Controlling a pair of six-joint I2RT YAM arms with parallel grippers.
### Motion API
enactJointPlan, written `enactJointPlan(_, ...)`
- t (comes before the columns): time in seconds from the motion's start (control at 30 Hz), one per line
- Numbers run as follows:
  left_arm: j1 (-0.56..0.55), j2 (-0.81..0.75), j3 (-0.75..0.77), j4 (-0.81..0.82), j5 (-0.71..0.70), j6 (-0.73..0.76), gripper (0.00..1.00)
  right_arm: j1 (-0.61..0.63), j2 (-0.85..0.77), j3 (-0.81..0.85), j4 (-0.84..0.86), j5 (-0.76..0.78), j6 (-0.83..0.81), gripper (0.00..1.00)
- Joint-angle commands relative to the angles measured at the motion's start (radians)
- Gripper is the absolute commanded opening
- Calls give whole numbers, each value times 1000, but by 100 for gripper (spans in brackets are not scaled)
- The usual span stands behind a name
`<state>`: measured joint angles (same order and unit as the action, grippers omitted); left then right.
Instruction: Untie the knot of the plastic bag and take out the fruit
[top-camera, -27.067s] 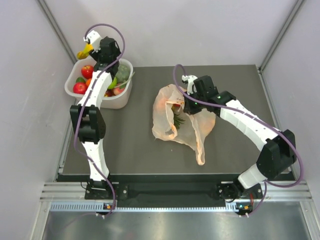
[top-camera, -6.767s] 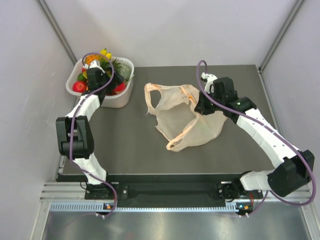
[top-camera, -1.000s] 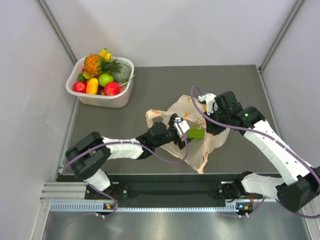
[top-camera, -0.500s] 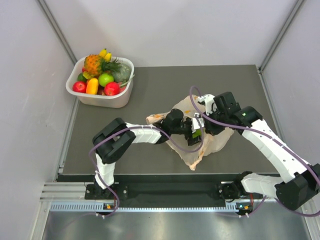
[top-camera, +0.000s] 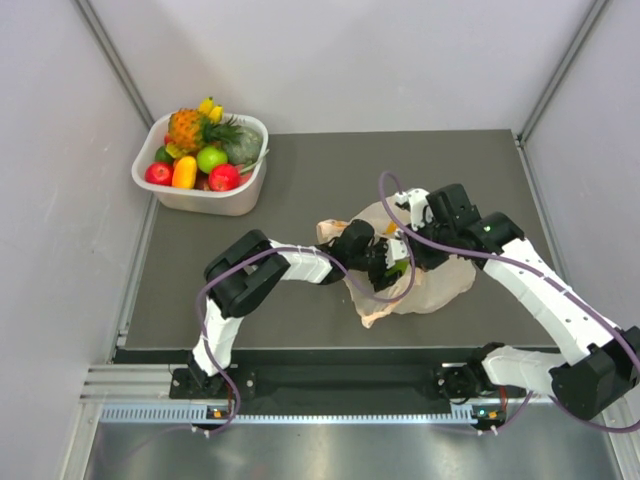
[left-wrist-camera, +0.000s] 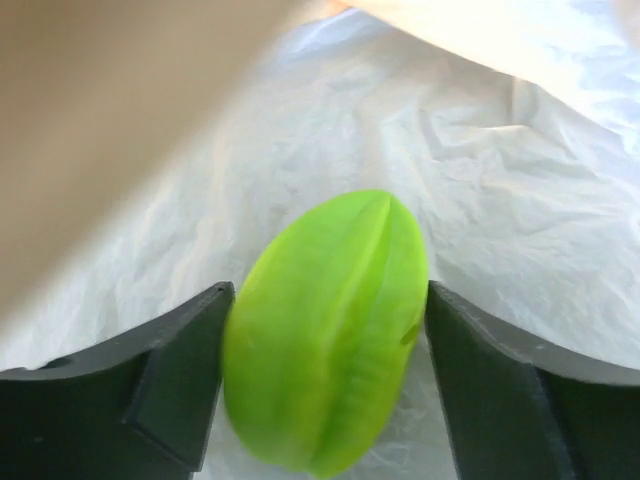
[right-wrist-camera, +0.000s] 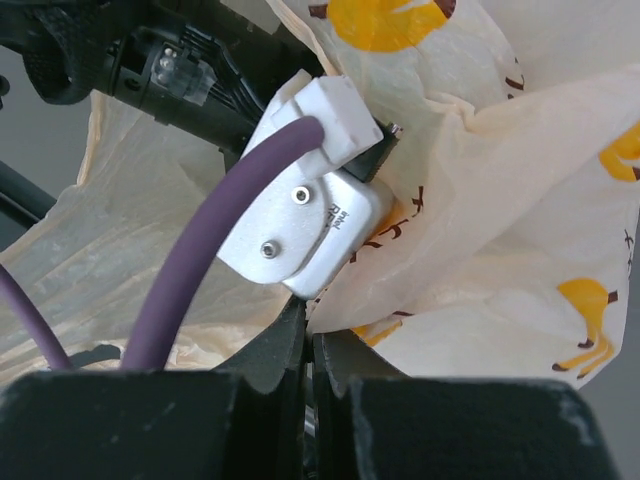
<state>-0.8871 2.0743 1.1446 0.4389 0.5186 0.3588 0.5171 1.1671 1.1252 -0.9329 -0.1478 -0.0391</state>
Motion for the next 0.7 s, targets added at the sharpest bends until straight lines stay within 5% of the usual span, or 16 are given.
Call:
enactJointPlan(0.0,-12,-5,6,14,11,-10,73,18,-12,7,89,-42,24,0)
enactJointPlan(0.1,-10,-43,-2,-2,24,-34,39,17,-20,1,91,-26,28,0)
enactJointPlan(0.13,-12,-74,-20,10,24,-41,18,17,-20,2,92,-22,27,0)
enactJointPlan(0.27,-18,-196,-112,83,-32,-115,1,17,-30,-18,100,20,33,0)
enactJointPlan(0.67,-84,-618,-453,175,-393,-299,0,12,-32,-38,118,140,90,0)
